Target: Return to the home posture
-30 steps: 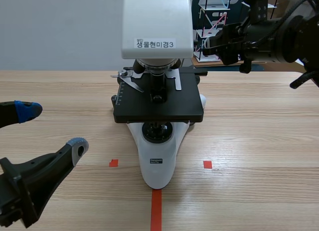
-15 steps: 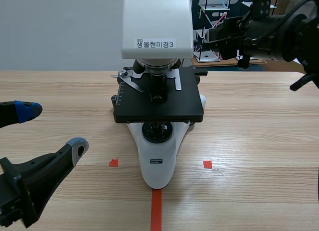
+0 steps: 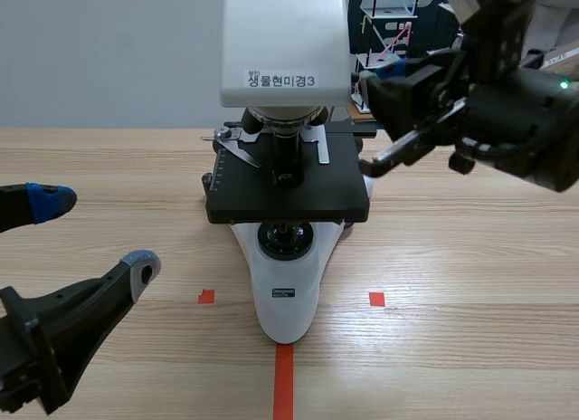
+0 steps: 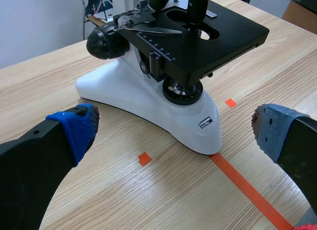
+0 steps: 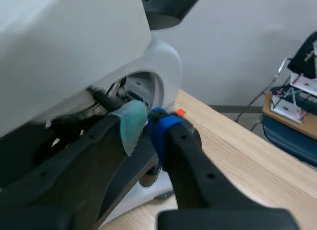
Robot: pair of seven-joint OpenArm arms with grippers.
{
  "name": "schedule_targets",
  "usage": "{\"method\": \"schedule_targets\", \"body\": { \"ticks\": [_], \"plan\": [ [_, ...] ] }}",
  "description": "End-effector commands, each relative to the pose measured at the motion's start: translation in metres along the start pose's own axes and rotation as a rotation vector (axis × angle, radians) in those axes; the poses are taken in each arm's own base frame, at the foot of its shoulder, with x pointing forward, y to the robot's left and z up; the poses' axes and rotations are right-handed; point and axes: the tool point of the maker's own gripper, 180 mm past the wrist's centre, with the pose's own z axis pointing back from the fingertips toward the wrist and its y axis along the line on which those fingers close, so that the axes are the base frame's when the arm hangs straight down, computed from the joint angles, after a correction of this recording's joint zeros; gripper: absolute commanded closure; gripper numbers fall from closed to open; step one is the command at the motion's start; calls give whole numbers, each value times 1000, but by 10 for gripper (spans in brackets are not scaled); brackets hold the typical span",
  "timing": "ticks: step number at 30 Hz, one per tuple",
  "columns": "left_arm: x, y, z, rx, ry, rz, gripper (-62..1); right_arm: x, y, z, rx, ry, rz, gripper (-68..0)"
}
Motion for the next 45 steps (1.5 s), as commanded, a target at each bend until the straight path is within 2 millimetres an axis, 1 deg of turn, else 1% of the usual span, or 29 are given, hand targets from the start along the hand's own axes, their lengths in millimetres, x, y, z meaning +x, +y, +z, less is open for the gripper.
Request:
{"method": "schedule_targets", "body": {
  "ticks": [1, 5, 6, 7, 9, 11, 13, 17, 20, 45],
  "plan": [
    [9, -3, -1, -9, -31, 1, -623, -1, 3, 9, -1, -13, -2, -218],
    [9, -3, -1, -9, -31, 1, -623, -8, 17, 36, -10, -26, -22, -514],
    [9, -3, -1, -9, -31, 1, -623, -10, 20, 42, -13, -29, -24, -557],
    [9, -3, -1, -9, -31, 1, -623, -13, 22, 48, -17, -27, -23, -570],
    [9, -3, -1, -9, -31, 1, -623, -18, 25, 59, -24, -22, -34, -570],
    [9, -3, -1, -9, -31, 1, -623, -23, 28, 69, -30, -23, -43, -586],
    [9, -3, -1, -9, -32, 1, -623, -25, 35, 79, -4, -26, -38, -595],
    [9, -3, -1, -9, -32, 1, -623, -26, 47, 93, 35, -42, -30, -595],
    [9, -3, -1, -9, -32, 1, -623, -28, 50, 100, 42, -41, -17, -595],
    [9, -3, -1, -9, -32, 1, -623, -29, 49, 100, 41, -36, -14, -591]
  ]
}}
